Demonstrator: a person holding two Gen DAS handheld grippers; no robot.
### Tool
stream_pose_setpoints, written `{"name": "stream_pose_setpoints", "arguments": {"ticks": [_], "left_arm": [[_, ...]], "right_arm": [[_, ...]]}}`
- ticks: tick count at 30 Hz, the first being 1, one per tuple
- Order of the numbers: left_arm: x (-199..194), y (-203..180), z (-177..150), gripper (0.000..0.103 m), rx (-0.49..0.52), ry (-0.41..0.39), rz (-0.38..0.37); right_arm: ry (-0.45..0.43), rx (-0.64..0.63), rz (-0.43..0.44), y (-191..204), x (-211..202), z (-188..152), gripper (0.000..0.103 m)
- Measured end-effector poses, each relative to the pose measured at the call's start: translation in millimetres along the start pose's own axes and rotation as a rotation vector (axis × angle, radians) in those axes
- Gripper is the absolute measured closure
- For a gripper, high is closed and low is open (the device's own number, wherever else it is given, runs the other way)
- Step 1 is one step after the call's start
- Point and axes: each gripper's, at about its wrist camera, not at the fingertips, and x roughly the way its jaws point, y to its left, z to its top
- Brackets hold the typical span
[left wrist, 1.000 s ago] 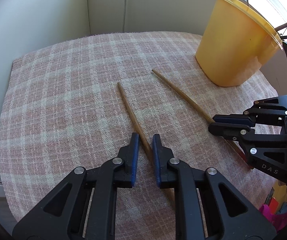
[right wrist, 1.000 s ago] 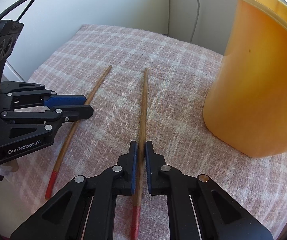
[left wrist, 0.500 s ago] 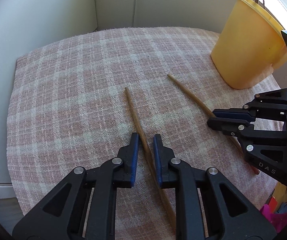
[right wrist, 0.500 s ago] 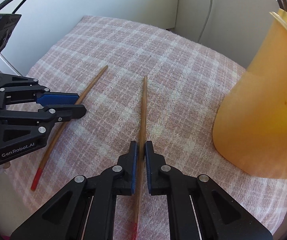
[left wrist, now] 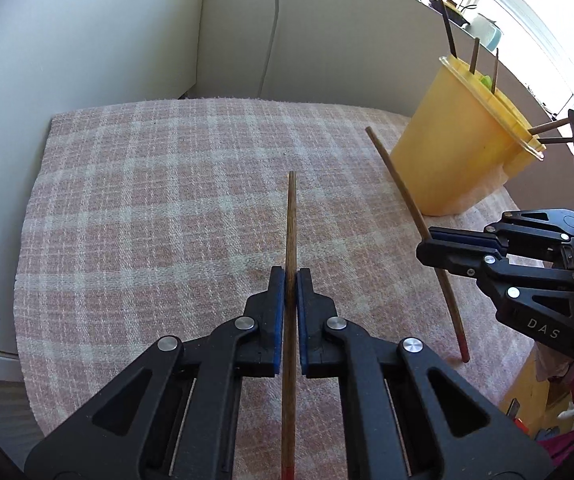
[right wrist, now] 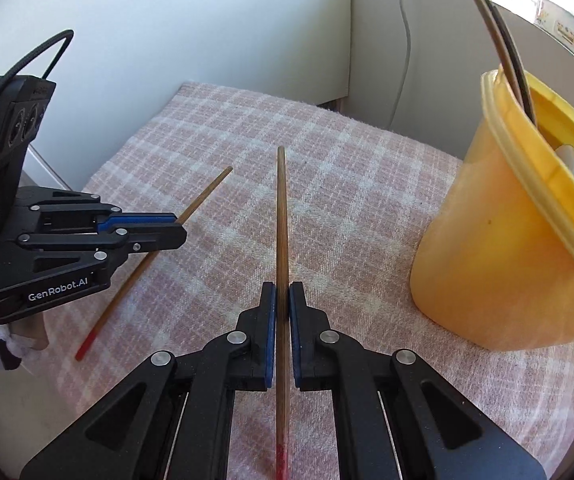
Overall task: Organize utensils
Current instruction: 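Lift both held chopsticks upright and carry them over the yellow bucket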
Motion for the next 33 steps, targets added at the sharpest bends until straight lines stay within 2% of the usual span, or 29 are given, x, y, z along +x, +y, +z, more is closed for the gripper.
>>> {"name": "stream_pose_setpoints", "arguments": {"ticks": [4,9,23,33], "left_arm": [[-37,1,-8,0.099,-0.019,-0.080,-0.035],[-77,-2,-17,0.099,-0.009,-0.158,-0.059],[-125,-47,-16,0.099,0.062,-0.288,-0.093],[-155,-71,9,0.099,0.100,-0.407,-0.119]], "right_arm": [[-0.078,0.025,0.042,-3,-28,-6,0.098],[-0.158,0.024,0.039,-2,-58,-16,0.098],[-0.334,0.046,0.036,-7,-125,-35,0.098],[-0.456,0.077,0.064,-16,-170,-32,0.098]]}}
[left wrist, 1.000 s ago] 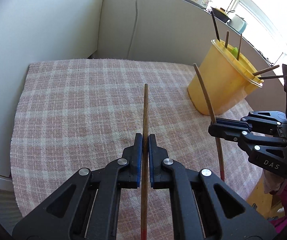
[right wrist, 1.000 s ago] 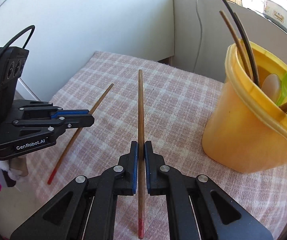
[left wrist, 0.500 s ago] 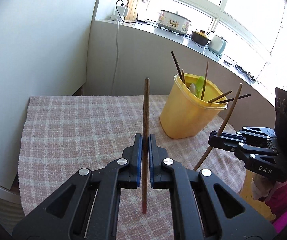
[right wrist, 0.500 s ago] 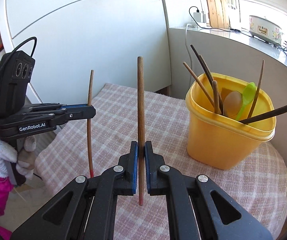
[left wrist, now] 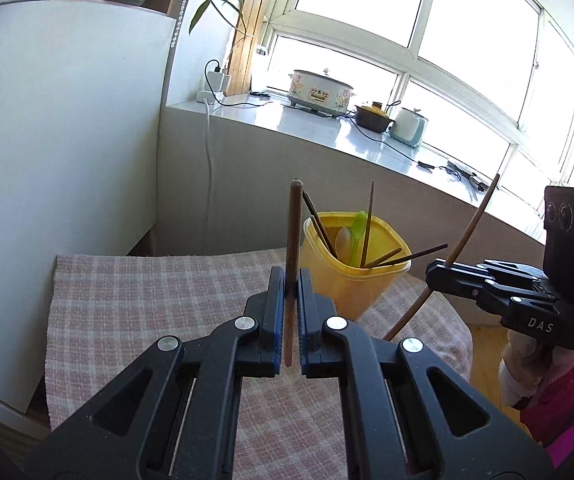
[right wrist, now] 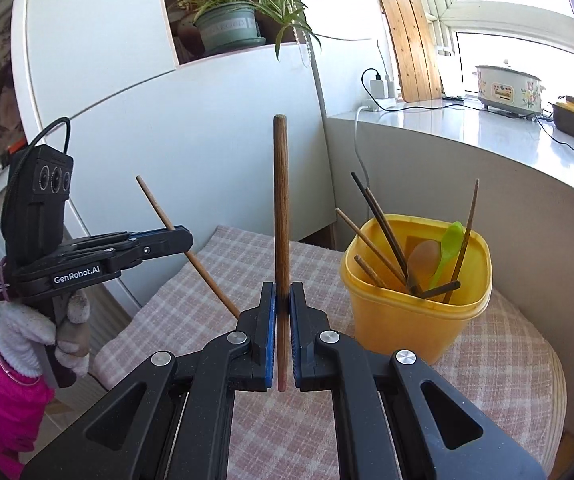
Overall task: Organize utensils
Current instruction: 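Lift both held chopsticks upright and carry them over the yellow bucket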
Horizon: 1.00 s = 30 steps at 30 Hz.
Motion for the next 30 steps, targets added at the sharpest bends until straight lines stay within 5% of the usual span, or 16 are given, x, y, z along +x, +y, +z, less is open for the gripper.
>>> {"name": "stream_pose_setpoints", "arguments": {"ticks": [10,22,30], "left_arm": [[-12,-20,31,0.099,0.031,-0.096,-0.026],[-4,-47,68,0.099,0.098,-0.163,-0.031],[25,-48,76,0.101,0.072,-0.129,-0.065]], "right_arm": [[-0.159,0.010,-0.004,-13,-43,38,0.098],[-0.258,0.014,-0.107,-38,-66,68,0.098],[-0.276,0.067,-0.154,-62,-71,71,0.098]]}}
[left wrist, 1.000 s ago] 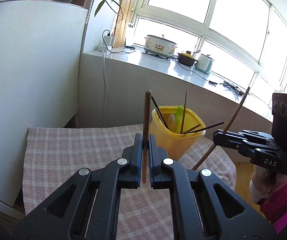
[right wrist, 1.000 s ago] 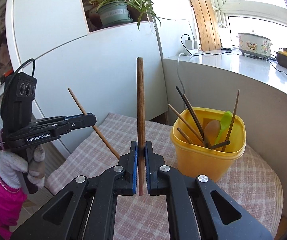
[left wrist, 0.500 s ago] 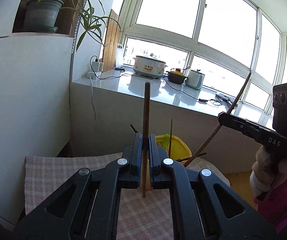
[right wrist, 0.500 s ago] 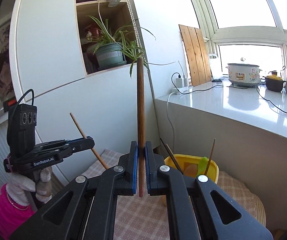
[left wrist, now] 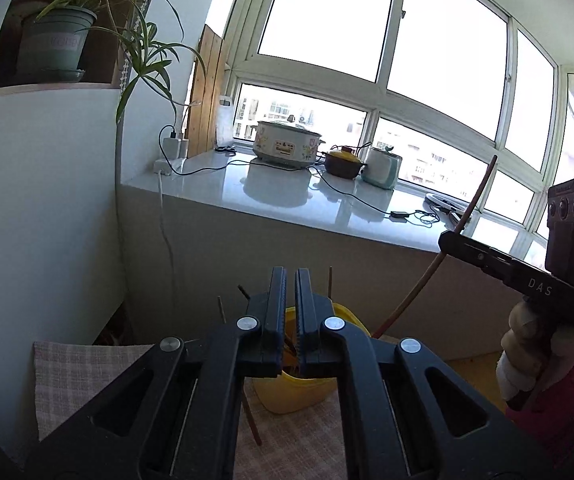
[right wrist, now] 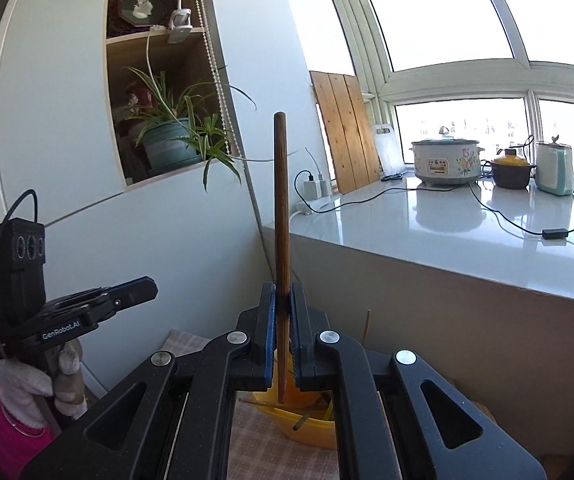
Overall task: Organize utensils
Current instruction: 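Lift both held chopsticks upright and carry them over the yellow bucket, then open the right tool to drop the red-tipped chopstick into the bucket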
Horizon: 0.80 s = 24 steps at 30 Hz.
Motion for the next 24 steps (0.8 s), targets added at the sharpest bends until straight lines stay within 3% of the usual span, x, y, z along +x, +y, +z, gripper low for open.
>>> {"name": "stream_pose_setpoints", "arguments": {"ticks": [9,18,24], "left_arm": [[27,13,-18,0.101,-0.034,0.082,0.023],[44,45,-46,0.101,-0.105,0.168,0.076],[63,60,-60,0.101,-0.136,0.229,0.102]], "right_arm": [[-0.041,-0.002,-0.099,-22,11,6,0.098],[0.119,0.012,-0.130,-44,72,-15,0.098],[0.177,0.006,-0.123,-46,80,-27,0.098]]}}
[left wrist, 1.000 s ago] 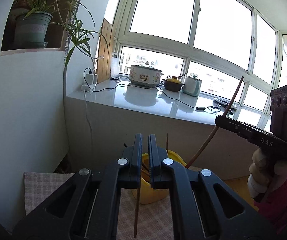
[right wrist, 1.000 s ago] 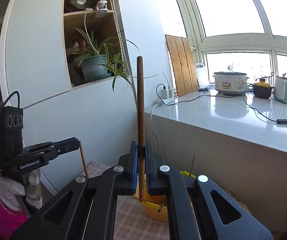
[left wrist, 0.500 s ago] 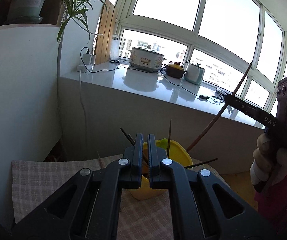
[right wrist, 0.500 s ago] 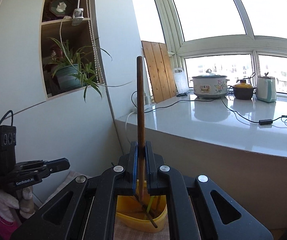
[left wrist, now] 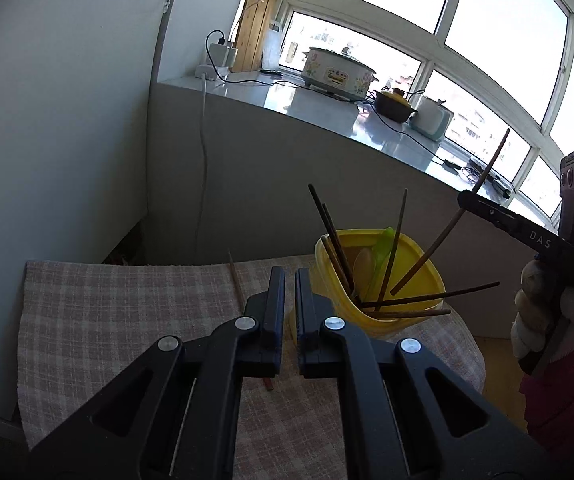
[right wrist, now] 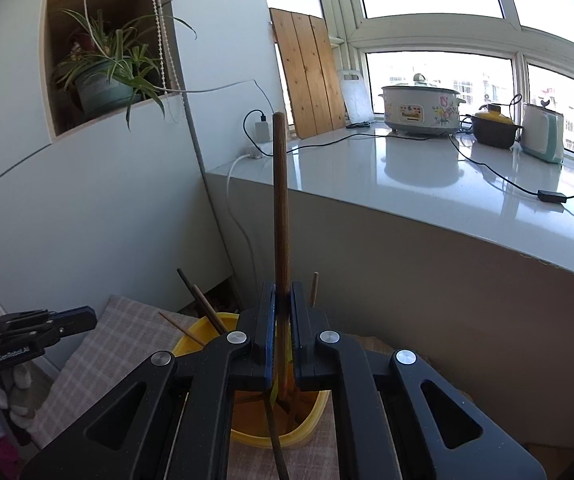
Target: Organize utensils
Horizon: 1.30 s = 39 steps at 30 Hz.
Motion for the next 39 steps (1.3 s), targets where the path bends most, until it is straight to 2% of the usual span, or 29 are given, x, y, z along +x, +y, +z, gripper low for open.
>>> {"name": "stream_pose_setpoints", "arguments": {"ticks": [5,8,15,18,21,22,33,39], "left_arm": [[34,15,-8,0.101,-0.029,0.082,0.016],[56,25,-12,0.101,-0.054,0.134,0.024],[114,50,-16,0.101,-0.139,0.269,0.020],[141,54,-15,0.097,-0.158,0.319,0.022],[165,56,-14,0.097,-0.159,0.354,0.043],[172,56,-14,0.097,-0.157,0.362,0.052],[225,52,-9,0.097,-0.093,0.426,0.140],[223,51,-10,0.096,-0.040,0.405,0.140]], "right_arm": [[0.007,-0.011,-0.002,0,-6,-4,0.098],[0.006,0.007,0.001,-2,-13,-5,0.091],[-0.028,0.036,0.015,-3,-48,-15,0.091],[-0.030,0.038,0.027,-3,-67,-27,0.091],[-0.020,0.048,0.024,-3,-82,-44,0.083],[-0.011,0.053,0.024,-3,-85,-50,0.080],[0.162,0.149,-0.006,-12,-82,-133,0.079],[0.197,0.229,-0.007,-24,-81,-146,0.079]]}}
